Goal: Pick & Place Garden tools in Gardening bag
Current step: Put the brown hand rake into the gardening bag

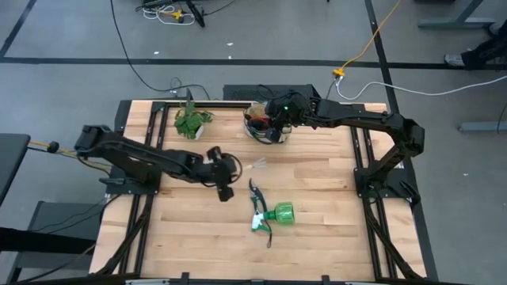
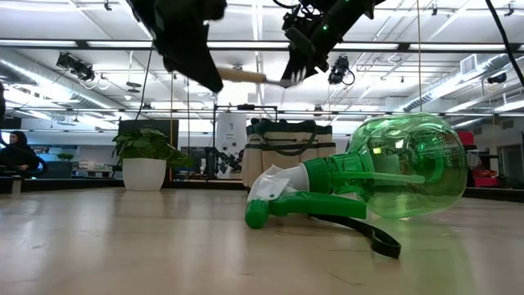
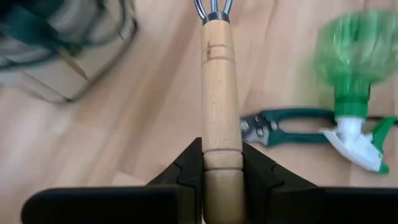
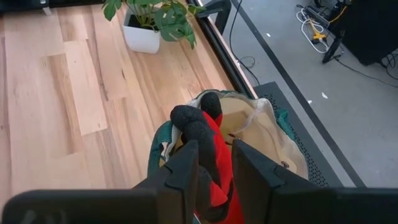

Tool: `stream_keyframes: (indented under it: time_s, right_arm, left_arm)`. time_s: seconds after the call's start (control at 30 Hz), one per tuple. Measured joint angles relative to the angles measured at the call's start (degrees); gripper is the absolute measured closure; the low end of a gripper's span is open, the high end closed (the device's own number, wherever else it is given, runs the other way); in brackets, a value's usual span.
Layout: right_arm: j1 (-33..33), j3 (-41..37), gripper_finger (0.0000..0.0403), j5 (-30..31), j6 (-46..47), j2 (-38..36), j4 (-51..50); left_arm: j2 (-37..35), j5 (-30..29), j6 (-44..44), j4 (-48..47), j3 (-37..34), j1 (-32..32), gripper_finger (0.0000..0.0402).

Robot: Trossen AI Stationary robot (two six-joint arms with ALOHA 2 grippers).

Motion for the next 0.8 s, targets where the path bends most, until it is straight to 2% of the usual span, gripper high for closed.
stream_keyframes:
  time_s: [0.2, 0.3, 0.6, 0.8]
  right_arm:
    - [0.0, 0.0, 0.0305, -0.3, 0.5, 0.0, 0.6]
    - [0.0, 0.0, 0.0305, -0.7, 1.0, 0.0, 1.1]
    - [0.0, 0.0, 0.0305, -2.1, 1.5, 0.0, 1.8]
    - [0.1, 0.0, 0.0305, -3.1, 1.5, 0.0, 2.2]
  left_arm:
    - [-5.9, -9.2, -0.3, -3.1, 0.0, -2.2, 0.0335]
    - [-8.0, -11.9, 0.0, -3.4, 0.0, -3.1, 0.0335]
    - [-11.0, -18.2, 2.3, -3.4, -0.1, -3.6, 0.0335]
    - [-13.1, -19.8, 3.0, -3.6, -0.1, -2.7, 0.0335]
